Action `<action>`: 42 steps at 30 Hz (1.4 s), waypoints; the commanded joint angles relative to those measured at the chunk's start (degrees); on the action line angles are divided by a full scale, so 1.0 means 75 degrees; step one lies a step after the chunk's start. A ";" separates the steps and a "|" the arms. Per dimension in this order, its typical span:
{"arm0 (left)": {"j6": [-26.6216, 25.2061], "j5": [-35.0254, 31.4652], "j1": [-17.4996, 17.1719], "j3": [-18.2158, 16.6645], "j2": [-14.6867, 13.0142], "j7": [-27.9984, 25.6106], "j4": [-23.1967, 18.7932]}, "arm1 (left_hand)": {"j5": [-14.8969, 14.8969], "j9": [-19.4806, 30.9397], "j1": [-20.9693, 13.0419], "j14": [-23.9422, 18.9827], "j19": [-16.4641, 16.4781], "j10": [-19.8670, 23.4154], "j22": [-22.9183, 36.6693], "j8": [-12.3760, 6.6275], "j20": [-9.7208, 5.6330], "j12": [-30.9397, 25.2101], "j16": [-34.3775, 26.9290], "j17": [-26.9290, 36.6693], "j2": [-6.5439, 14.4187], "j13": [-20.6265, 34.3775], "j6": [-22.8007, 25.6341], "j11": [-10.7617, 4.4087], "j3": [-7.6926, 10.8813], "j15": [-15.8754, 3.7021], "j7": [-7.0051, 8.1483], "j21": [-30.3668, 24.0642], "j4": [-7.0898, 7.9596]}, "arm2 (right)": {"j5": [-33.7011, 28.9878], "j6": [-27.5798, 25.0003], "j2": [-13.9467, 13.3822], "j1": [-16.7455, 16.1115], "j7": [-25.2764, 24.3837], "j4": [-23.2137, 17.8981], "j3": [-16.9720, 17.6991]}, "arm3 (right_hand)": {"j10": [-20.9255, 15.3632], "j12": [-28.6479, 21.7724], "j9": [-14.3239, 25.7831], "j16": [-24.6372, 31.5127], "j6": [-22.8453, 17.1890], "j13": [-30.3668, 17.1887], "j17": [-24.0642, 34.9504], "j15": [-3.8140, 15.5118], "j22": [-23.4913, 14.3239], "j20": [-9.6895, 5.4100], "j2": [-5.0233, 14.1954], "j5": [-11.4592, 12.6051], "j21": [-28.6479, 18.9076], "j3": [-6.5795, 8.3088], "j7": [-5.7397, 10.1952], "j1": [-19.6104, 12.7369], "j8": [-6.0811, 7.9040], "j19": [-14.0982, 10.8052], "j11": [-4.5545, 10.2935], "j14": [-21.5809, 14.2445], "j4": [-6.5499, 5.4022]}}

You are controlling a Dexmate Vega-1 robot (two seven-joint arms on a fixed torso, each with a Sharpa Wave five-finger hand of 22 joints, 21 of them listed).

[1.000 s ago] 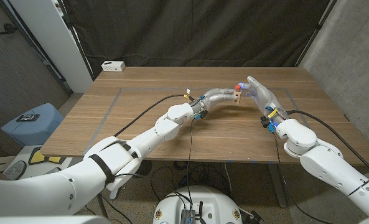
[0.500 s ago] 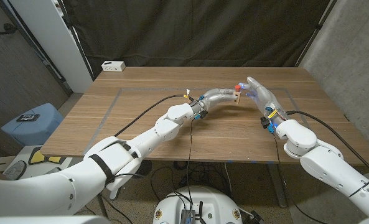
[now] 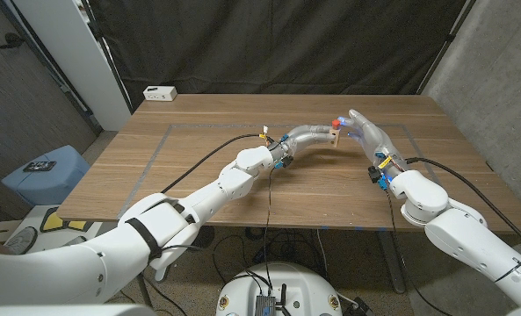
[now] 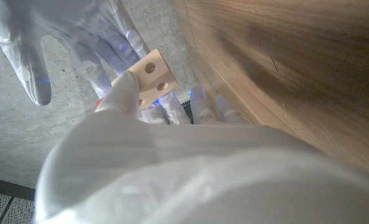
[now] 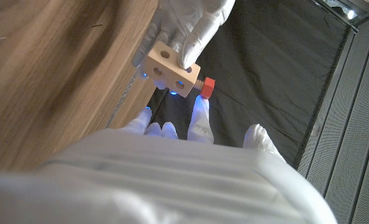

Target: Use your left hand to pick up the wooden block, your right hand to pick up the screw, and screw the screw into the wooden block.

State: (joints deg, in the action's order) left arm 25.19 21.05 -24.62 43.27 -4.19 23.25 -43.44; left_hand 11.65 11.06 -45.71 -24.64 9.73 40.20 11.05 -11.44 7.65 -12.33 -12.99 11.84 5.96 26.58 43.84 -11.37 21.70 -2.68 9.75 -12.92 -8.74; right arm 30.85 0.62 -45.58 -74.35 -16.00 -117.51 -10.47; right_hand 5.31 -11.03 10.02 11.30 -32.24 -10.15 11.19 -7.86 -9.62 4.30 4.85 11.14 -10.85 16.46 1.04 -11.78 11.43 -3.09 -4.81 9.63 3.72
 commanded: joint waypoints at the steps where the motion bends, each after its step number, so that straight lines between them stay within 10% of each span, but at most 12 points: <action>1: -0.0027 0.0006 -0.0034 0.0000 -0.0029 -0.0008 -0.0099 | 0.0055 0.0038 0.0009 -0.0065 0.0044 0.0030 0.0034 -0.0045 0.0021 -0.0065 0.0000 0.0012 0.0059 -0.0006 0.0167 0.0034 0.0094 -0.0213 -0.0106 -0.0042 0.0040 | -0.0043 -0.0082 -0.0049 -0.0164 -0.0063 -0.0172 0.0081 | -0.0044 -0.0029 0.0027 0.0061 -0.0077 -0.0016 0.0003 0.0039 -0.0015 0.0026 0.0073 -0.0030 -0.0074 0.0010 0.0024 -0.0012 -0.0028 -0.0066 -0.0037 0.0148 0.0050; 42: 0.0110 0.0020 0.0129 0.0013 0.0199 0.0064 0.0383 | 0.0056 0.0038 0.0045 -0.0065 0.0045 0.0017 0.0036 -0.0042 0.0027 -0.0065 -0.0005 0.0019 0.0065 -0.0013 0.0174 0.0062 0.0132 -0.0216 -0.0129 -0.0047 0.0016 | -0.0077 -0.0321 -0.0043 -0.0375 -0.0199 -0.0405 0.0269 | -0.0122 -0.0023 0.0031 0.0069 -0.0135 -0.0017 -0.0003 0.0083 -0.0015 0.0015 0.0101 -0.0037 -0.0072 0.0031 0.0030 -0.0015 -0.0064 -0.0177 -0.0023 0.0064 0.0113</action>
State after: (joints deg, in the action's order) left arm 25.08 21.07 -24.51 43.39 -3.66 23.11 -42.90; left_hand 11.88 11.06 -45.71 -24.64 9.73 40.20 11.05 -11.43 7.65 -12.33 -12.99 11.83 5.96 26.28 43.82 -11.37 22.27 -2.67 9.73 -12.92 -8.63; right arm 30.16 -1.29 -46.11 -76.87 -17.12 -120.27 -8.82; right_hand 4.60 -11.03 9.99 11.30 -32.87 -10.16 11.20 -7.56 -9.62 4.40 5.15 11.14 -11.31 16.54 1.21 -12.09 10.76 -4.22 -4.71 9.94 4.10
